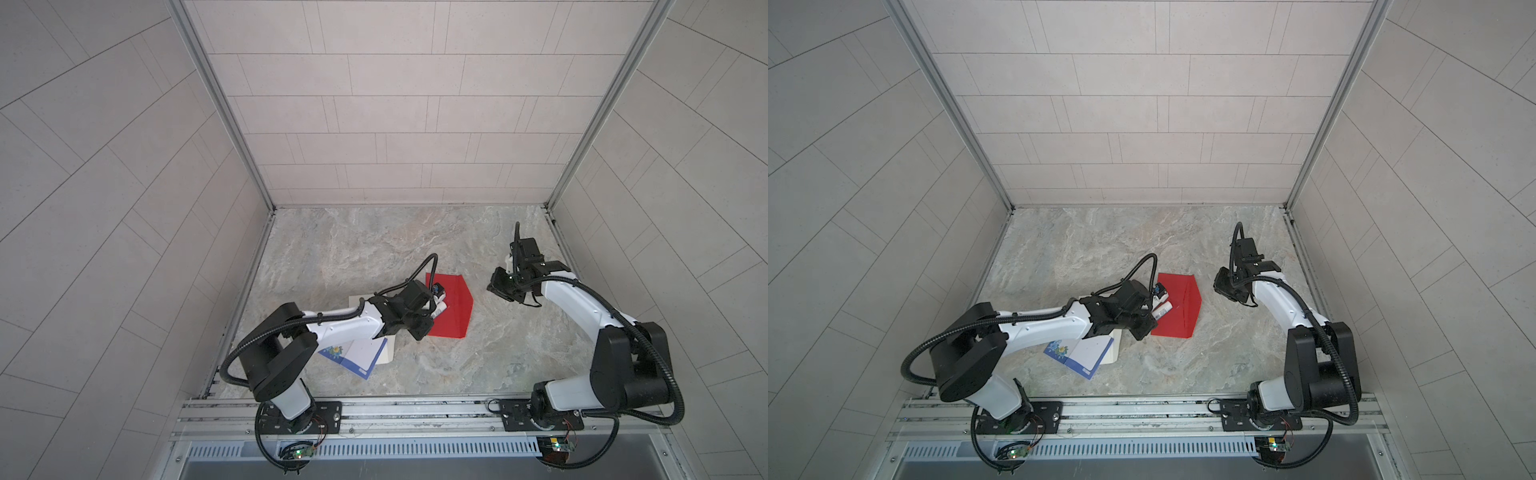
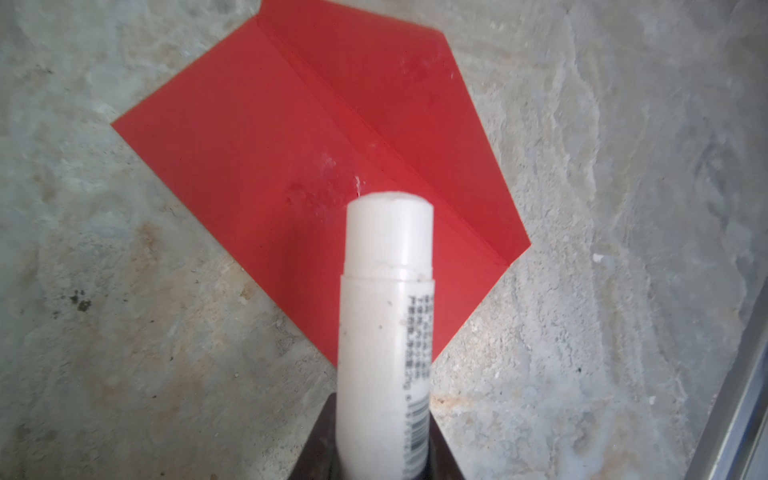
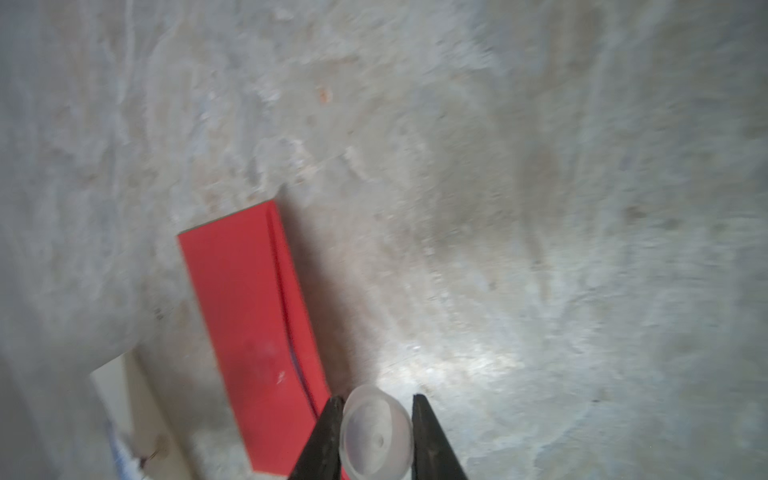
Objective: Place the letter into the envelope and seal it
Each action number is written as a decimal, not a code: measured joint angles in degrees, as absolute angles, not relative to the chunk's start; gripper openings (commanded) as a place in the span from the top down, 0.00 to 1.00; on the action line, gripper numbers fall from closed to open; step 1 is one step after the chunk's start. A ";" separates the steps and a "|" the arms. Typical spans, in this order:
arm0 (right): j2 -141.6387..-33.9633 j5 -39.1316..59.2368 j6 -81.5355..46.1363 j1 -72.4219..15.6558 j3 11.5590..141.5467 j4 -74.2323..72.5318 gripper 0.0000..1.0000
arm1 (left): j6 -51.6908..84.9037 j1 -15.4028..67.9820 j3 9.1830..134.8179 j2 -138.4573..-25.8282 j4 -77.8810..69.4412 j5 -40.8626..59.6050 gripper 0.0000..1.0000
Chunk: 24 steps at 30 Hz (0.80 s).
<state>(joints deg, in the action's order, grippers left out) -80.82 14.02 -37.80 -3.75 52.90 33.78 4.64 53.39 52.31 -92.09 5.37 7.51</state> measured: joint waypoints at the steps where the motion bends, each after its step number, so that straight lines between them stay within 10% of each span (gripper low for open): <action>1: -80.71 10.74 -37.98 -3.77 51.79 33.71 0.91 | 5.41 53.17 52.31 -91.39 4.54 7.16 1.00; 10: -80.23 -3.14 -39.66 -4.08 41.71 32.16 0.85 | 13.28 51.79 47.55 -85.97 -9.02 2.79 1.00; 24: -72.51 -1.26 -39.53 -5.17 38.37 30.37 0.43 | 19.62 49.52 43.57 -85.06 -16.75 1.61 1.00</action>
<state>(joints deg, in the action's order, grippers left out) -72.51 -1.26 -39.53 -5.17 38.37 30.37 19.62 49.52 43.57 -85.06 -16.75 1.61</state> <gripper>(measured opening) 0.558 0.239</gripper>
